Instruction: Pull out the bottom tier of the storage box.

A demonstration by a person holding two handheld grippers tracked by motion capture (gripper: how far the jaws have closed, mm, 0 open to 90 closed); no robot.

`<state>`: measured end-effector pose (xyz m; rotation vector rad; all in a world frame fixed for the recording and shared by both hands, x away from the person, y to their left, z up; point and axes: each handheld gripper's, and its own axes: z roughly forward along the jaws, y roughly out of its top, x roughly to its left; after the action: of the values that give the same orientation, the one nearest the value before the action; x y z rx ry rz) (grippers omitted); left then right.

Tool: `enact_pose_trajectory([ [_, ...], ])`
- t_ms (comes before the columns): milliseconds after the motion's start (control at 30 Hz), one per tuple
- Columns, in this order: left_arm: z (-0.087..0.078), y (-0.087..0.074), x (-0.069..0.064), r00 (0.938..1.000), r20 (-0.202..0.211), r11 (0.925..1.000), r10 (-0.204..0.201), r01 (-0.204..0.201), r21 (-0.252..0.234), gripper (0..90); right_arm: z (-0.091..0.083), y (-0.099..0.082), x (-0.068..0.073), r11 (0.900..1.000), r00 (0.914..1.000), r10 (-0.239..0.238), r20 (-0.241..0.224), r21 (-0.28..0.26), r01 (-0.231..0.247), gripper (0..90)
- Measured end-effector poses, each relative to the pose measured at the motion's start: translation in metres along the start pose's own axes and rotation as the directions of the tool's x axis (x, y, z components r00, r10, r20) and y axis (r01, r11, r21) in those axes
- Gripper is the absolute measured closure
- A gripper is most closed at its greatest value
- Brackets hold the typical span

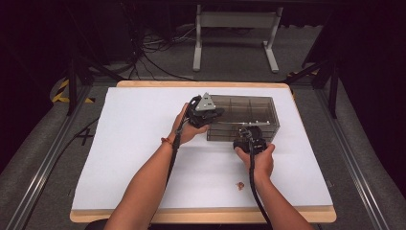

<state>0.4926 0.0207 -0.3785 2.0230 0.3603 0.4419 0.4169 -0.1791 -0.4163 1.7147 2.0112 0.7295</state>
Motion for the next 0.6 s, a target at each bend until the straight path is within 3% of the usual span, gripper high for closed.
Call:
enact_pose_trajectory([
  [67,0.0002,0.0004,-0.0005,1.0000,0.001,1.0000,0.004,-0.004,0.002,88.1,0.0014,0.0002,-0.0005,1.0000,1.0000,-0.001,0.006,0.007,0.001,50.7],
  [200,0.0003,0.0000,0.0000,1.0000,0.006,1.0000,0.000,0.000,-0.001,88.1,0.0009,-0.0029,0.0005,0.9997,0.9996,0.002,0.028,-0.025,-0.001,65.1],
  [300,0.0003,-0.0002,0.0000,1.0000,0.006,1.0000,-0.003,0.003,-0.002,88.2,0.0012,-0.0038,-0.0012,0.9996,0.9992,0.008,0.040,-0.028,-0.007,69.4],
  [367,0.0000,0.0001,-0.0001,1.0000,0.006,1.0000,0.002,-0.002,0.001,88.1,0.0019,-0.0042,-0.0024,0.9996,0.9993,0.011,0.036,-0.026,-0.010,68.8],
  [467,0.0001,-0.0001,0.0002,1.0000,0.008,1.0000,0.000,0.000,-0.002,87.9,0.0013,-0.0045,-0.0002,0.9995,0.9994,-0.014,0.031,-0.029,0.015,54.3],
  [500,0.0000,-0.0002,0.0004,1.0000,0.010,1.0000,-0.003,0.003,-0.002,87.9,0.0013,-0.0045,0.0004,0.9995,0.9997,-0.017,0.016,-0.027,0.017,52.6],
  [600,0.0001,0.0000,0.0003,1.0000,0.009,1.0000,0.000,0.000,-0.001,87.8,0.0033,-0.0047,0.0045,0.9993,0.9988,-0.031,0.037,-0.020,0.032,51.6],
])
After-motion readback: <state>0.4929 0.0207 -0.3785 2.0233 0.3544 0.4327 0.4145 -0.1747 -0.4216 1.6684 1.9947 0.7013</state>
